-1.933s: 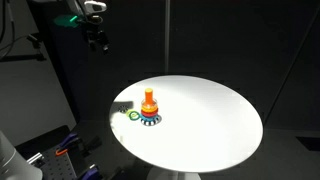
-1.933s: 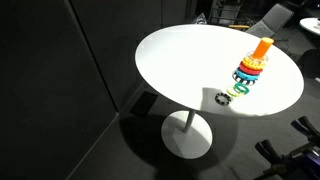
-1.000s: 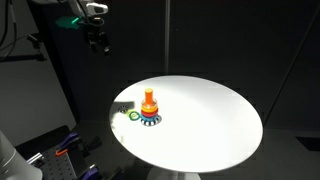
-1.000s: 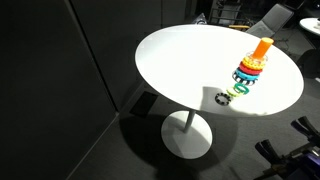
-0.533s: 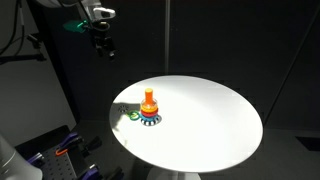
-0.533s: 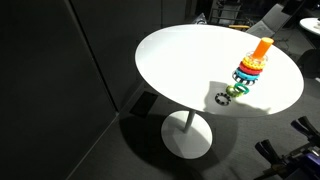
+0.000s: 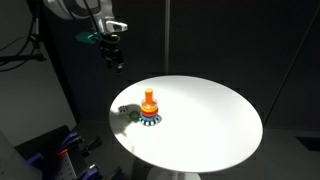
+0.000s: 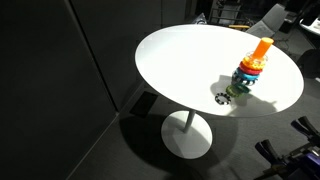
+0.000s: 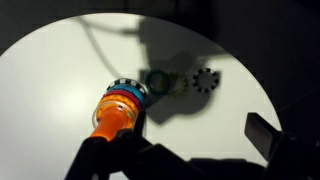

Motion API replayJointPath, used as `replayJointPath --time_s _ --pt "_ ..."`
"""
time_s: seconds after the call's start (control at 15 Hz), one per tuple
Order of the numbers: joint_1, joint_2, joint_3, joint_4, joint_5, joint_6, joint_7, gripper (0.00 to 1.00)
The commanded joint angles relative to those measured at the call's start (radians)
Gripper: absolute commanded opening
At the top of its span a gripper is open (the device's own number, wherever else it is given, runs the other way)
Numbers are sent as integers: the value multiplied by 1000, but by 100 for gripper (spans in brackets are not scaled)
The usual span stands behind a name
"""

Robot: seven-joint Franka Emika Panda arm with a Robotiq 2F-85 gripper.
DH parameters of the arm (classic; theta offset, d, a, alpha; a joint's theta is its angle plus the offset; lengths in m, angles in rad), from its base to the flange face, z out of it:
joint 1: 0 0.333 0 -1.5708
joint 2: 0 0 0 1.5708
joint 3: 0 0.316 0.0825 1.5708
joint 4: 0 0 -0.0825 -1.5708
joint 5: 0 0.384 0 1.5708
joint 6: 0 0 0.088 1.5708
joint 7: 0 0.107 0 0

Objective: Put the transparent ring on the table

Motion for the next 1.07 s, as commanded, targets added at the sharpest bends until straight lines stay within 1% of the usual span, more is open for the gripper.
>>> replayJointPath --time_s 0.0,0.6,0.73,0.87,1.0 --pt "-7 38 -20 -9 -23 27 24 100" --pt "-24 132 -66 -24 -35 217 21 100" --pt "-25 147 -71 -22 -41 230 21 100" --pt "-15 145 -74 -23 -17 213 0 100" --pt "-15 149 -74 -23 -17 213 0 100"
